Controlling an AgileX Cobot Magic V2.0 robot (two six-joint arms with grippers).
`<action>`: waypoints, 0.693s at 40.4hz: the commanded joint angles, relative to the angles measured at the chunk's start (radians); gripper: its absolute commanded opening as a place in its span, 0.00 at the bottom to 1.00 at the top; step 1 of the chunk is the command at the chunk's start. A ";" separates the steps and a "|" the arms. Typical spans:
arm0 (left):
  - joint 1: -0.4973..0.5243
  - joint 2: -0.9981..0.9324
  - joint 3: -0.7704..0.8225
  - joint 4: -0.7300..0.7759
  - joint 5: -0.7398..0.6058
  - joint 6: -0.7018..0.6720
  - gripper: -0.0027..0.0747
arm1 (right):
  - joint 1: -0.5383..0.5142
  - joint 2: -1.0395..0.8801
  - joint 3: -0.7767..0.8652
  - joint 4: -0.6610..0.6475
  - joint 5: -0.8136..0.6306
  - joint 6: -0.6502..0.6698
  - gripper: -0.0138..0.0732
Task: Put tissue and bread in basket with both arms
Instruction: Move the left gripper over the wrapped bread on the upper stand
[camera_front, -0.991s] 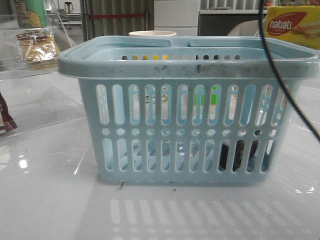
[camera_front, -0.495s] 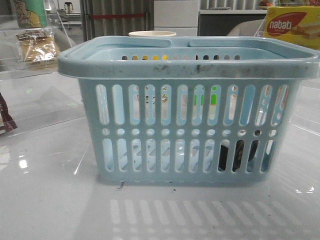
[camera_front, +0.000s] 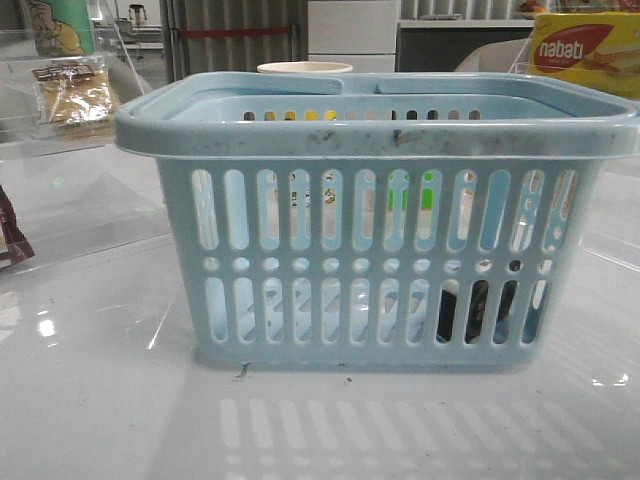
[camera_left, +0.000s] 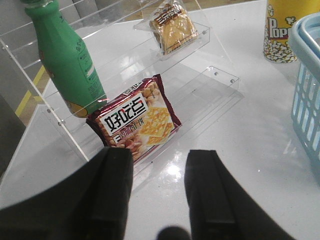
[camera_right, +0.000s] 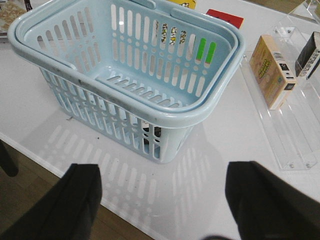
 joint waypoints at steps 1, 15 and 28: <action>-0.001 0.011 -0.026 0.006 -0.078 -0.007 0.46 | 0.000 0.007 -0.023 -0.014 -0.072 -0.006 0.86; -0.001 0.011 -0.026 0.006 -0.078 -0.007 0.46 | 0.000 0.007 -0.021 -0.014 -0.072 -0.006 0.86; -0.001 0.011 -0.026 -0.024 -0.156 -0.007 0.46 | 0.000 0.007 -0.021 -0.014 -0.072 -0.006 0.86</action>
